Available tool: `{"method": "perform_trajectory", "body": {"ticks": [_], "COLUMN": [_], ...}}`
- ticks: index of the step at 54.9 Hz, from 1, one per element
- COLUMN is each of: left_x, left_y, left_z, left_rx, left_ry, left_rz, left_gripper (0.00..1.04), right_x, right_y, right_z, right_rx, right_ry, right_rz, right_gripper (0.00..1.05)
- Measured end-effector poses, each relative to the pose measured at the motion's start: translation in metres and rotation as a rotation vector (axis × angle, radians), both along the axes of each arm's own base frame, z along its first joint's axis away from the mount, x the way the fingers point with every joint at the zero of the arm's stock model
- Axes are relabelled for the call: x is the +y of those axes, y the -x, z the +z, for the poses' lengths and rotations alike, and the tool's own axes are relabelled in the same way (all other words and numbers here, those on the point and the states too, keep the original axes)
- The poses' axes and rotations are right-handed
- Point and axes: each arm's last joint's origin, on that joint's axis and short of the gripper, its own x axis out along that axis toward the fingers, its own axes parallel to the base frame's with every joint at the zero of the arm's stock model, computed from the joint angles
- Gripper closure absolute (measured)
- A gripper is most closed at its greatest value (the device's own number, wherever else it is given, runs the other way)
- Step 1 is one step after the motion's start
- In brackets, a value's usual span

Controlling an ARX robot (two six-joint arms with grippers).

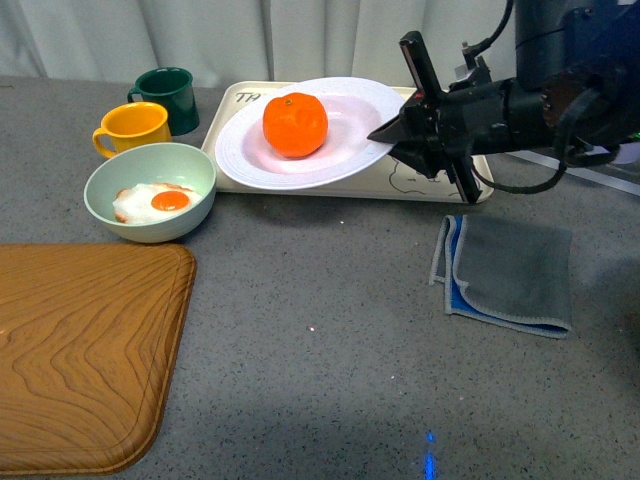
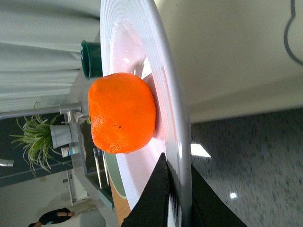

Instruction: Place orange and plate with both arms

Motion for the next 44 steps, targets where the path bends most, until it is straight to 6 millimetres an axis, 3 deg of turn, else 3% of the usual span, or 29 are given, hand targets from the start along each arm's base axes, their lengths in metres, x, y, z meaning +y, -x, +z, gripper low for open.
{"method": "perform_trajectory", "body": {"ticks": [14,26,32,44], "left_x": [0.000,0.000,0.000,0.000], "left_y": [0.000,0.000,0.000,0.000], "left_z": [0.000,0.000,0.000,0.000], "left_rx": [0.000,0.000,0.000,0.000], "left_ry": [0.000,0.000,0.000,0.000], "left_rz": [0.000,0.000,0.000,0.000], "left_gripper": [0.07,0.07,0.07,0.07], "right_x": [0.019,0.026,0.024,0.015], "right_y": [-0.043,-0.053,-0.051,-0.039], "right_z": [-0.008,-0.007,-0.011,-0.015], "right_rx": [-0.007,-0.024,-0.042,-0.081], "right_ry": [0.023,0.080,0.152,0.286], "right_rz": [0.002,0.007,0.007,0.020], "right_gripper": [1.02,1.02,0.79,0.47]}}
